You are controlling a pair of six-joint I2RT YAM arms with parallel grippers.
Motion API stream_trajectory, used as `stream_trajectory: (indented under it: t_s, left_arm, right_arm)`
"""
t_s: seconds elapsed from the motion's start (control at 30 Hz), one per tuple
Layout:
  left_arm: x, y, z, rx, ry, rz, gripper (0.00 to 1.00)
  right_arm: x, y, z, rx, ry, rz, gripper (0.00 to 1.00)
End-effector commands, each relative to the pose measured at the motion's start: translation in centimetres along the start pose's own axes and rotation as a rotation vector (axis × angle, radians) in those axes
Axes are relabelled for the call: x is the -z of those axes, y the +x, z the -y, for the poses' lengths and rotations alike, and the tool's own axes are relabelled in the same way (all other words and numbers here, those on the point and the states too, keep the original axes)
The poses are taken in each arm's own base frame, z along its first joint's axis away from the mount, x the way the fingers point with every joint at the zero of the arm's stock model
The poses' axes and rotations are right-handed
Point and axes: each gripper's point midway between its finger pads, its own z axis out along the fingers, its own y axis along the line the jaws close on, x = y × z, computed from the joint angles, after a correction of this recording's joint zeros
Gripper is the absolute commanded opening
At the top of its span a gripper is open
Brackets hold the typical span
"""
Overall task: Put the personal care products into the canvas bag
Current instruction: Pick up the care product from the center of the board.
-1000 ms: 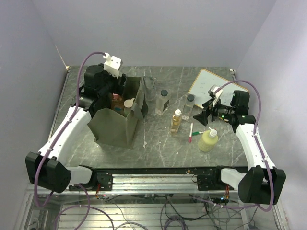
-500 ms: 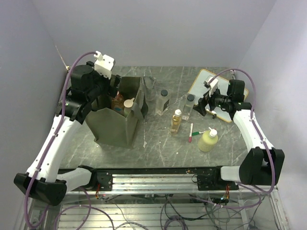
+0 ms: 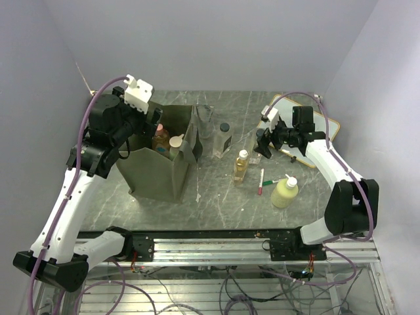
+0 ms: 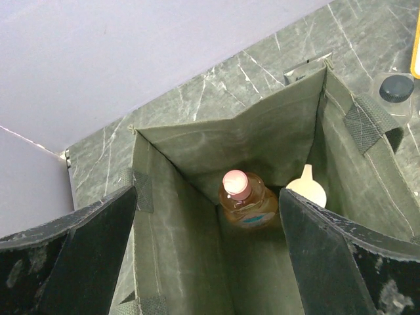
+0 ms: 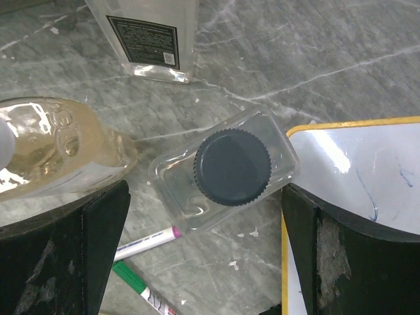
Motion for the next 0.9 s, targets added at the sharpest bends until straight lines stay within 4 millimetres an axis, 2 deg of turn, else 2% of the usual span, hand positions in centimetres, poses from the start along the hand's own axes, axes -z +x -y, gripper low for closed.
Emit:
stream_trajectory:
  t_s: [0.0,0.2,0.3,0.47,0.53,0.67,0.87]
  left_arm:
    - [0.8,-1.2,0.5,-0.019,0.033,0.038,1.0]
    - [0.7,-1.0,0.7,-0.023,0.04,0.039,0.99]
    - [0.7,-1.0,0.7,-0.022,0.043,0.039,1.0]
    - [0.6,-0.8,0.9,-0.023,0.052,0.035,1.0]
    - [0.5,-0.8,0.9,-0.022,0.053,0.034,0.99]
    - [0.4,-0.7,1.0,-0.021,0.056,0.031,1.0]
    - [0.5,-0.6,1.0,-0.021,0.055,0.031,1.0]
  right_arm:
    - [-0.3,-1.2,1.3,0.075,0.041,0.01,1.0]
    - [-0.4,-1.2,2.2,0.075,0.075,-0.001,1.0]
    - [-0.5,-1.3,2.6,0.02,0.097,0.0,1.0]
    - [-0.8,-1.9,1.4,-0.113,0.099,0.041,1.0]
    - [-1.0,-2.2,1.6,-0.157,0.15,0.049,1.0]
    - [-1.5,-1.7,1.8,-0.272,0.21,0.026,0.98]
    - [-1.6,-0.3,2.4,-0.347,0.349,-0.054,0.9]
